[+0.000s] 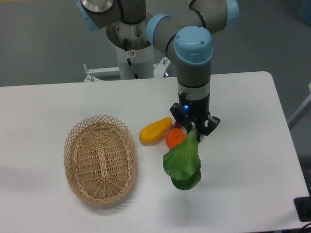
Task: Place the green vegetable on the table
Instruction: 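Hold the green bok choy in the gripper above the table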
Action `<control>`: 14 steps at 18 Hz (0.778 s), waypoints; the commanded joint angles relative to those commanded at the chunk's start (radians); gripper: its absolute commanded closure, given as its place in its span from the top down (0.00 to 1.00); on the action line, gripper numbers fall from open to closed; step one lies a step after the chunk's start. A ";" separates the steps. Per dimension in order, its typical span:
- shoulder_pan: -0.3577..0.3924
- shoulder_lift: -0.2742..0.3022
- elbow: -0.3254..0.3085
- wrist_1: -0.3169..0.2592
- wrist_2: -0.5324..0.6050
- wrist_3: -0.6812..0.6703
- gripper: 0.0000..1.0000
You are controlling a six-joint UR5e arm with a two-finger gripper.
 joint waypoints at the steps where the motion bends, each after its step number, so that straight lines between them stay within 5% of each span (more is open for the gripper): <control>1: -0.002 -0.002 0.000 0.002 0.000 0.000 0.32; 14: -0.014 -0.021 0.009 0.017 0.000 -0.061 0.32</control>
